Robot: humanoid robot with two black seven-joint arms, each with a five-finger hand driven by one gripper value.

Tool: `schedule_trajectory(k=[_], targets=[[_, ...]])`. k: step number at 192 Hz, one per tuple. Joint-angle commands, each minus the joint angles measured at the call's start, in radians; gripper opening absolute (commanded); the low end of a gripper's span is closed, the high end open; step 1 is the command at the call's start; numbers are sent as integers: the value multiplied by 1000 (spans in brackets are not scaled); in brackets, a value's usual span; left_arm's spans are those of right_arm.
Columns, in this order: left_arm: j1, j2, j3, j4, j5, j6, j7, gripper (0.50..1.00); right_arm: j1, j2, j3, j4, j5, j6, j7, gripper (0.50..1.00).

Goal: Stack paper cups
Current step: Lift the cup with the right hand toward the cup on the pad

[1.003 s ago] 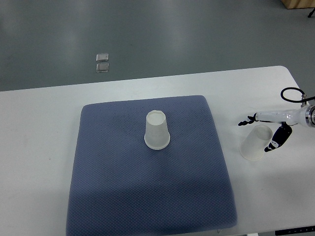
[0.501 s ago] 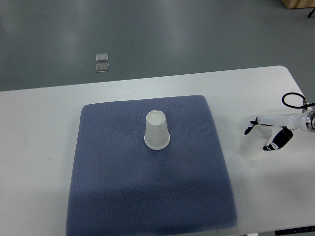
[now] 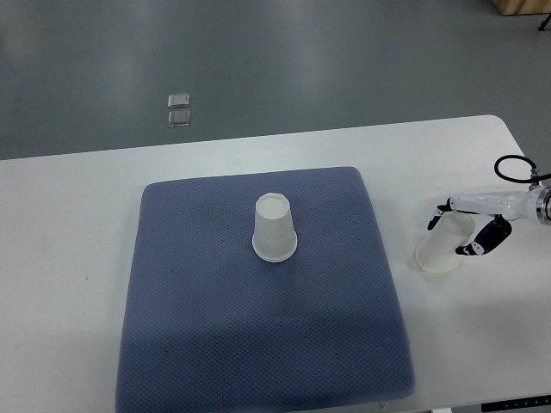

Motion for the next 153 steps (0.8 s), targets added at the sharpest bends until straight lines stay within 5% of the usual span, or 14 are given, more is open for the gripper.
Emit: schedule_trajectory(k=[1, 49, 54, 77, 153], targets=[[0, 0, 1, 0, 0, -1, 0, 1000, 38, -26, 3, 0, 15, 9, 29, 619], [0, 0, 0, 0, 0, -1, 0, 1000, 135, -38, 2, 2, 110, 59, 52, 621], [0, 0, 0, 0, 0, 1, 0, 1000, 187, -37, 3, 9, 132, 117, 54, 621], [0, 0, 0, 0, 1, 1, 0, 1000, 239, -20, 3, 17, 172, 154, 52, 621], [0, 0, 0, 0, 1, 1, 0, 1000, 360, 178, 3, 20, 179, 192, 26, 621]])
